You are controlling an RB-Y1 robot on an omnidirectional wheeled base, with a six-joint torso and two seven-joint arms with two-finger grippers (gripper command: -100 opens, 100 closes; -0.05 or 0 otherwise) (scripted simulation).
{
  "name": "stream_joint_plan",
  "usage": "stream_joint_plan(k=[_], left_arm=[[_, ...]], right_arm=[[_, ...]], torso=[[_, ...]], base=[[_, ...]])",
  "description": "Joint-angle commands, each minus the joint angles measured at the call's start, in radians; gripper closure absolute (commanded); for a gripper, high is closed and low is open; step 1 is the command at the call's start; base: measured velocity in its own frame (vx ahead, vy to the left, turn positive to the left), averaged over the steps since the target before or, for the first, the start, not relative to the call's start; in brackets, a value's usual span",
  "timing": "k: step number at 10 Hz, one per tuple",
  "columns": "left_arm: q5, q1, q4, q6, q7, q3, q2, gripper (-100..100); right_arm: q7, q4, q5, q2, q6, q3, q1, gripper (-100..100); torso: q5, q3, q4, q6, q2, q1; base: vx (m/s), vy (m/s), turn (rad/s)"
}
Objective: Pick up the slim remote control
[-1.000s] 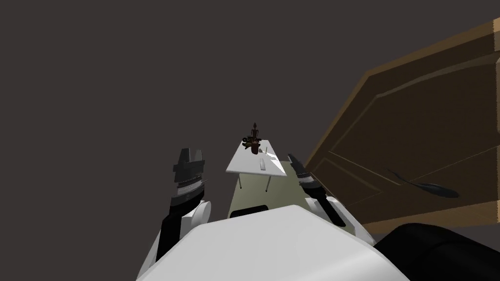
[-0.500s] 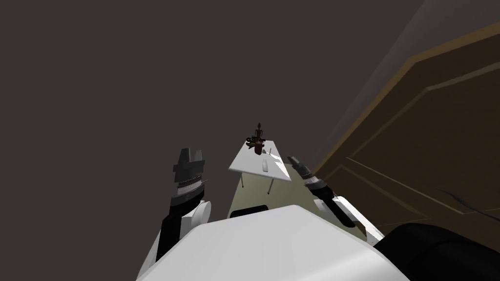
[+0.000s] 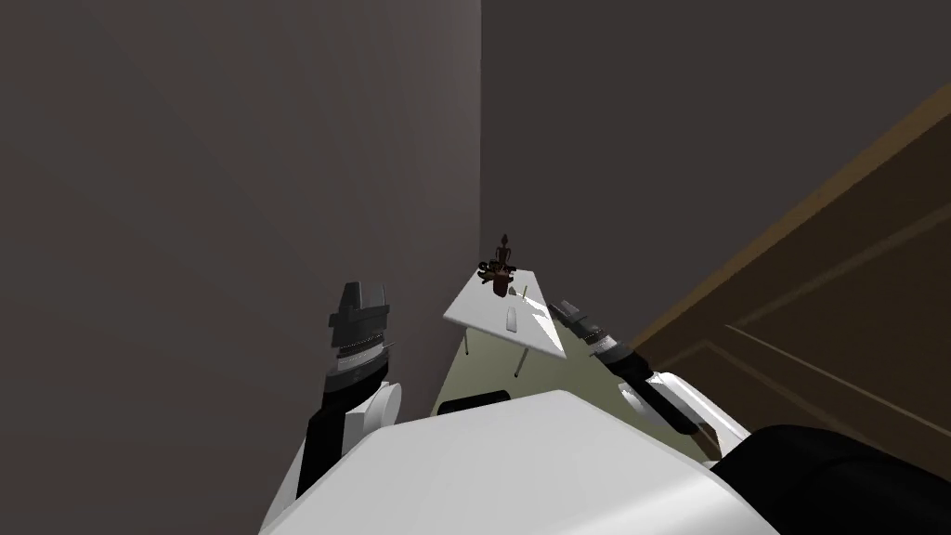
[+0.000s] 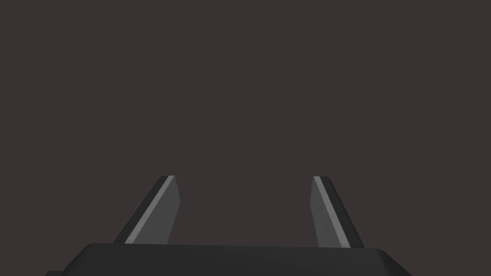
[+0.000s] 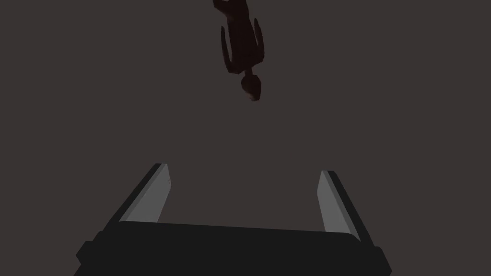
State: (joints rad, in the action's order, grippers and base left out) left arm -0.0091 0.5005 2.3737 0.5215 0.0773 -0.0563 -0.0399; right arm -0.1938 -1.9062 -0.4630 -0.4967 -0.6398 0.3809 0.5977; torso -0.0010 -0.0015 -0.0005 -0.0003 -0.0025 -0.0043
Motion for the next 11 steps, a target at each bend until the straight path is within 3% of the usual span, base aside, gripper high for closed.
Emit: stream_joint_plan(k=[1, 2, 3, 4, 5, 6, 7, 8, 10, 11], left_arm=[[0.000, 0.000, 0.000, 0.000, 0.000, 0.000, 0.000, 0], [0.000, 0.000, 0.000, 0.000, 0.000, 0.000, 0.000, 0], [0.000, 0.000, 0.000, 0.000, 0.000, 0.000, 0.000, 0], [0.000, 0.000, 0.000, 0.000, 0.000, 0.000, 0.000, 0], [0.000, 0.000, 0.000, 0.000, 0.000, 0.000, 0.000, 0], [0.000, 0.000, 0.000, 0.000, 0.000, 0.000, 0.000, 0], [0.000, 0.000, 0.000, 0.000, 0.000, 0.000, 0.000, 0], [0.000, 0.000, 0.000, 0.000, 0.000, 0.000, 0.000, 0], [0.000, 0.000, 0.000, 0.000, 0.000, 0.000, 0.000, 0], [0.000, 0.000, 0.000, 0.000, 0.000, 0.000, 0.000, 0]], right_arm=[[-0.024, 0.013, -0.047, -0.019, -0.011, 0.019, 0.012, -100], [-0.069, 0.053, -0.079, -0.059, -0.029, 0.049, 0.020, -100], [-0.069, 0.053, -0.109, -0.059, -0.029, 0.049, 0.020, -100], [-0.114, 0.094, -0.143, -0.098, -0.046, 0.077, 0.029, -100], [-0.115, 0.094, -0.172, -0.098, -0.046, 0.077, 0.029, -100], [-0.156, 0.133, -0.203, -0.136, -0.065, 0.104, 0.037, -100], [-0.163, 0.137, -0.230, -0.136, -0.065, 0.104, 0.037, -100], [-0.200, 0.181, -0.257, -0.172, -0.083, 0.129, 0.047, -100], [-0.212, 0.181, -0.297, -0.172, -0.083, 0.129, 0.047, -100], [-0.260, 0.227, -0.336, -0.207, -0.103, 0.152, 0.056, -100]], torso=[[0.000, 0.000, 0.000, 0.000, 0.000, 0.000], [0.000, 0.000, 0.000, 0.001, 0.000, 0.001], [0.000, 0.000, 0.000, 0.000, 0.000, 0.001], [0.000, 0.000, 0.000, 0.001, 0.000, 0.001], [0.000, 0.000, 0.000, 0.000, 0.000, 0.001], [0.000, 0.000, 0.000, 0.001, 0.000, 0.001], [0.000, 0.000, 0.000, 0.000, -0.001, 0.001], [0.000, 0.000, 0.000, 0.001, 0.000, 0.002], [0.000, 0.000, 0.000, 0.002, -0.001, 0.002], [0.000, 0.000, 0.000, 0.002, -0.001, 0.003]], base=[[-0.013, -0.057, 0.203], [-0.011, -0.049, 0.424], [-0.008, -0.057, 0.181], [-0.012, -0.052, 0.290], [-0.011, -0.044, 0.211], [-0.015, -0.038, 0.363], [-0.014, -0.040, 0.246], [-0.017, -0.035, 0.372], [-0.008, -0.029, 0.086], [-0.008, -0.010, 0.343]])
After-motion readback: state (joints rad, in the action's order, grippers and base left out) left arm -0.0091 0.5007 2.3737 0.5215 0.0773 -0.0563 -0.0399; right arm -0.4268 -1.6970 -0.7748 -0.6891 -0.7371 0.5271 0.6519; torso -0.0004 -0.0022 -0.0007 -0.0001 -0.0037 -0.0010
